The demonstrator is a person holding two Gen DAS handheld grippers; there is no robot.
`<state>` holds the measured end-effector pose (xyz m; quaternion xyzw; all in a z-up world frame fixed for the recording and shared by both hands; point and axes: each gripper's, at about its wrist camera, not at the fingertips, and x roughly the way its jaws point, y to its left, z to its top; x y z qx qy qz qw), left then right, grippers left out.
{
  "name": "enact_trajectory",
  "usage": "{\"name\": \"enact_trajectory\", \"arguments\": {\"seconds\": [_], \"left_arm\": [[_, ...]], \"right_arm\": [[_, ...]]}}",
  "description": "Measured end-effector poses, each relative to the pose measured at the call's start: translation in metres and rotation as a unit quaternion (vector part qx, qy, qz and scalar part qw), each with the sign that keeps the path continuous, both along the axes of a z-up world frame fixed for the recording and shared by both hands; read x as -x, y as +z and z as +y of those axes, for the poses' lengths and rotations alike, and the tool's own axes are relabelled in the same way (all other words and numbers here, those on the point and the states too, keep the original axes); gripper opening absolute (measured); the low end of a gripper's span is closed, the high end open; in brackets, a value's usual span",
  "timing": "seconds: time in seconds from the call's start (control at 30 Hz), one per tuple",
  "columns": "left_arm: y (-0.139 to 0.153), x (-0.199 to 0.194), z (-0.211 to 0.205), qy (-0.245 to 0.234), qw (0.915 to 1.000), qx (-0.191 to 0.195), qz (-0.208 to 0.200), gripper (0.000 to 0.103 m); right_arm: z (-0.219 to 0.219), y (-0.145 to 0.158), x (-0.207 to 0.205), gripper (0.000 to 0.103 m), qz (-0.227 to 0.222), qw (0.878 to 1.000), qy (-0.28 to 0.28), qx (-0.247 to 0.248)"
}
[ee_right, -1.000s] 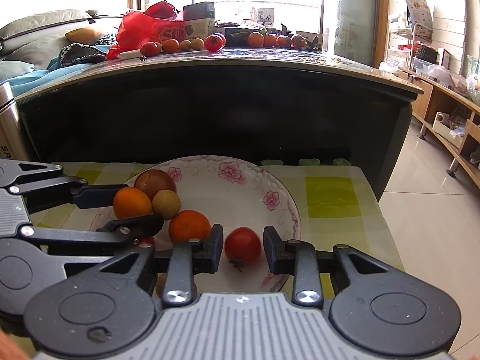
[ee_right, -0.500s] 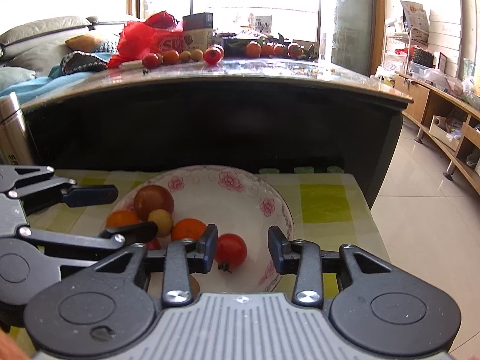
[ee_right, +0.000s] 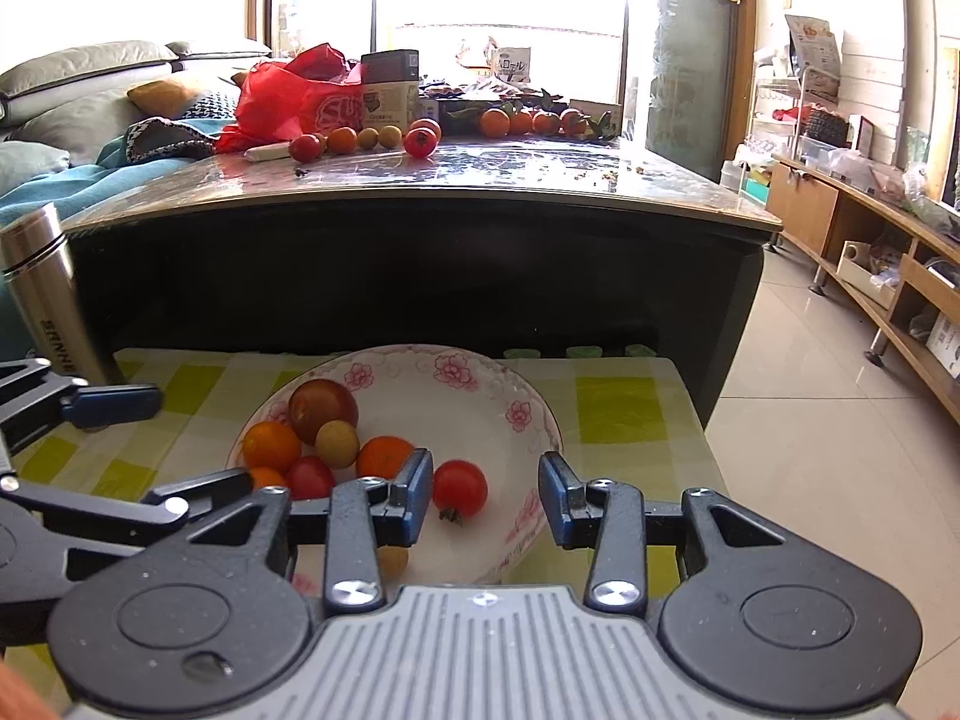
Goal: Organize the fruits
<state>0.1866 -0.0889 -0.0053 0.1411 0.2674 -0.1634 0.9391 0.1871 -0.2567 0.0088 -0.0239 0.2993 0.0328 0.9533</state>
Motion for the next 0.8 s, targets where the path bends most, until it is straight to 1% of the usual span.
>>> {"name": "enact_trajectory", "arguments": {"seconds": [0.1, 0.17, 0.3, 0.5, 0.6, 0.8], "left_arm": [[0.001, 0.011, 0.007, 0.009, 1.0, 0.001, 0.002, 0.081], [0.003, 0.018, 0.011, 0.016, 0.9999, 0.002, 0.002, 0.086], [0.005, 0.034, 0.015, 0.02, 0.9998, 0.0, -0.004, 0.09], [0.006, 0.057, 0.02, 0.036, 0.9992, -0.007, -0.015, 0.103], [0.007, 0.067, 0.024, 0.041, 0.999, -0.005, -0.015, 0.103], [0.008, 0.082, 0.033, 0.056, 0.9983, 0.011, 0.001, 0.103]], "right_arm": [[0.004, 0.003, 0.013, 0.045, 0.003, 1.0, 0.004, 0.005], [0.008, 0.004, 0.021, 0.045, 0.007, 1.0, 0.005, 0.005], [0.016, 0.004, 0.041, 0.045, 0.012, 1.0, 0.008, 0.003], [0.026, 0.003, 0.068, 0.045, 0.021, 1.0, 0.012, 0.002], [0.03, 0.005, 0.08, 0.045, 0.024, 1.0, 0.012, 0.0], [0.035, 0.009, 0.106, 0.045, 0.024, 1.0, 0.011, -0.001]]}}
